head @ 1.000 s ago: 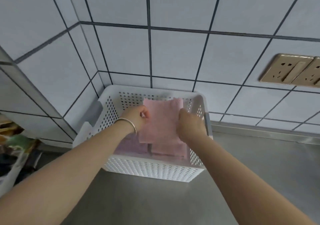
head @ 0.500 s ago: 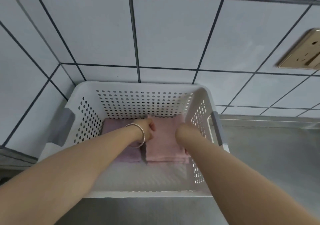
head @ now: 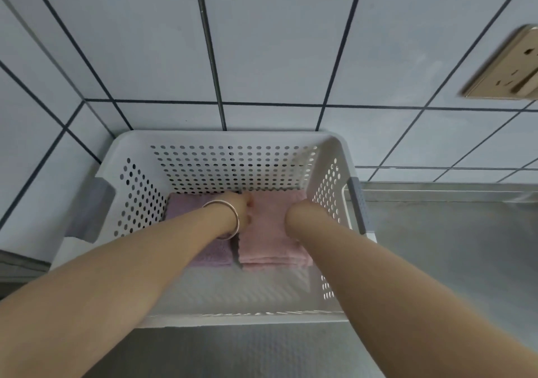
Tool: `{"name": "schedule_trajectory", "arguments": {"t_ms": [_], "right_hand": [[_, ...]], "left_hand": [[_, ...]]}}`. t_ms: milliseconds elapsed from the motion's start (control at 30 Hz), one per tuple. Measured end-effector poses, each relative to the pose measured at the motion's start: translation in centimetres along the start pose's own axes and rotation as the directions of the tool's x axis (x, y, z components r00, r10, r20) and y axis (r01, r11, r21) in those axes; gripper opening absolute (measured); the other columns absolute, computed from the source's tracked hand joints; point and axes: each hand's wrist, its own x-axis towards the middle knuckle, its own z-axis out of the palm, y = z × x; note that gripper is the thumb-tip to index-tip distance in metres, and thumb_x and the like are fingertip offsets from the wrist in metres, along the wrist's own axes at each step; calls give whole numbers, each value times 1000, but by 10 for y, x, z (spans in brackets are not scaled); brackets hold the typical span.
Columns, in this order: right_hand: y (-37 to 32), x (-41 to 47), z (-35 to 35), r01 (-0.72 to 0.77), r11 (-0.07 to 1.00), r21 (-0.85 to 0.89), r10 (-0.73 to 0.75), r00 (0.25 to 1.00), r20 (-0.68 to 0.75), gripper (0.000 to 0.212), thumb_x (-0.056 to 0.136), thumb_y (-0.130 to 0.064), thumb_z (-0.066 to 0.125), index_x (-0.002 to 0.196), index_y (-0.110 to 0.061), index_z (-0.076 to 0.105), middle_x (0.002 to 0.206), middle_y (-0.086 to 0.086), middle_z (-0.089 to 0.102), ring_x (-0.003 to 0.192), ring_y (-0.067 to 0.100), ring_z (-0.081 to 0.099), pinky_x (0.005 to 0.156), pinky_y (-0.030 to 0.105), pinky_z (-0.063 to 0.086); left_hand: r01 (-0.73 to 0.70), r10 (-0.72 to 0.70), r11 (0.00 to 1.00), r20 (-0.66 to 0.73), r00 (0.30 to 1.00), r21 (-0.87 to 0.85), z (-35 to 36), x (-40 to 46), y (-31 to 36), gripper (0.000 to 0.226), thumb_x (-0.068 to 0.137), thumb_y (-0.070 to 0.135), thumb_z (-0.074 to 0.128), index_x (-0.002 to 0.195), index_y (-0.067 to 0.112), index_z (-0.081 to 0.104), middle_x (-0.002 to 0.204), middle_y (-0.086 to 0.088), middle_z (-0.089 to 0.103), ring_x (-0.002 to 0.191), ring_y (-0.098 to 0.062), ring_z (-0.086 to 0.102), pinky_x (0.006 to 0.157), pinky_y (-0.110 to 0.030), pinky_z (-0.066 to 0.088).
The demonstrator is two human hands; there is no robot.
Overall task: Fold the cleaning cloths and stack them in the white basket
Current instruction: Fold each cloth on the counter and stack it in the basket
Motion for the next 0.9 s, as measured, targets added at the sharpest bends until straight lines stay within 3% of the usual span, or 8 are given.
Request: {"name": "schedule_trajectory", "arguments": {"t_ms": [100, 200, 300, 433, 533, 633, 800, 900], "right_hand": [[-13, -55, -30, 69, 998, 5, -68, 990, -127, 36, 92, -16, 45, 128, -11, 49, 125, 10, 55, 111, 30, 54, 86, 37, 46], [-2, -108, -34, 137, 976, 169, -73, 938, -338, 30, 94, -16, 40, 121, -10, 48, 117, 10, 57, 105, 30, 56, 74, 34, 43], [27, -170, -22, 312, 900, 304, -67, 788, -612, 25, 94, -23, 42, 117, -16, 49, 110, 3, 60, 97, 27, 58, 66, 29, 36], [78, -227, 18, 330, 867, 373, 39, 702, -711, 26, 92, -31, 46, 116, -22, 48, 103, -3, 60, 89, 23, 60, 64, 31, 41], [123, -248, 61, 230, 868, 441, 131, 751, -647, 29, 93, -35, 45, 120, -24, 47, 110, -8, 59, 93, 21, 60, 67, 29, 38], [183, -267, 105, 85, 868, 489, 218, 820, -529, 32, 93, -37, 43, 122, -25, 47, 117, -5, 59, 102, 24, 58, 78, 30, 42], [298, -294, 165, -104, 799, 592, 412, 812, -414, 32, 92, -38, 44, 121, -26, 52, 119, -3, 61, 109, 25, 57, 85, 29, 42], [365, -304, 202, -167, 763, 625, 463, 815, -348, 32, 92, -37, 46, 121, -27, 53, 121, -4, 60, 112, 23, 56, 88, 28, 42]], "left_hand": [[24, -27, 997, -34, 999, -76, -29, -24, 13, 44, 91, 34, 51, 133, 20, 47, 130, -8, 54, 115, -26, 52, 96, -33, 42], [-73, 29, 979, -225, 974, -188, -58, -65, 36, 30, 92, 36, 51, 118, 24, 59, 117, -1, 63, 103, -18, 58, 86, -27, 42], [-238, 99, 940, -471, 877, -245, -66, -114, 72, 18, 91, 30, 54, 104, 27, 66, 100, 7, 67, 91, -11, 60, 82, -24, 44], [-501, 234, 827, -654, 719, -254, -48, -156, 144, 16, 87, 32, 57, 99, 30, 67, 84, 16, 63, 76, -2, 59, 72, -15, 45], [-570, 306, 769, -616, 726, -289, -21, -160, 193, 24, 78, 37, 51, 96, 31, 66, 78, 16, 63, 70, -2, 60, 67, -9, 43], [-578, 351, 749, -546, 761, -325, 13, -153, 255, 32, 74, 40, 48, 96, 29, 68, 78, 18, 64, 71, -6, 61, 71, -23, 48], [-664, 568, 707, -364, 738, -242, 66, -143, 379, 40, 72, 44, 42, 102, 32, 66, 72, 28, 50, 71, 3, 53, 74, -18, 47], [-664, 623, 715, -232, 747, -221, 98, -130, 446, 32, 79, 44, 48, 105, 33, 64, 73, 27, 47, 83, -6, 59, 82, -28, 49]]}}
